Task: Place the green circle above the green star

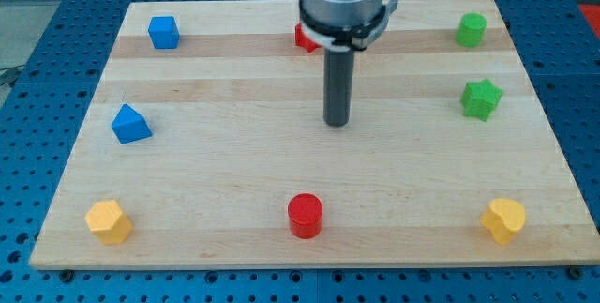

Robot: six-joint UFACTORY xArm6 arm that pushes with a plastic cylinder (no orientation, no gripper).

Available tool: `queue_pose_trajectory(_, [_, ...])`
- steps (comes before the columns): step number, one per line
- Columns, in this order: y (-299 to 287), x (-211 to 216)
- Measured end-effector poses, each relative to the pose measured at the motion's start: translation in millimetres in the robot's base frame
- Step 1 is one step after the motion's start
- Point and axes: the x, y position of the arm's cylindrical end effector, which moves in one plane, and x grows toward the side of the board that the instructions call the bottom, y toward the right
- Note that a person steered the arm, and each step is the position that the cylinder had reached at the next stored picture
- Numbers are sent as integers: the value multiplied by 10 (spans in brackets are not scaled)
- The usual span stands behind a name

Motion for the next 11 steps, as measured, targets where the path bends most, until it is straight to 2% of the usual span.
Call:
queue_pose_trajectory(2, [304, -1423])
queue_pose_trajectory(3, [632, -1919])
queue_pose_trajectory(4, [1441, -1947])
queue_pose_trajectory(8, [2139, -1970])
queue_pose_trajectory(10, [1939, -1237])
queue_pose_trajectory(11, [1933, -1002])
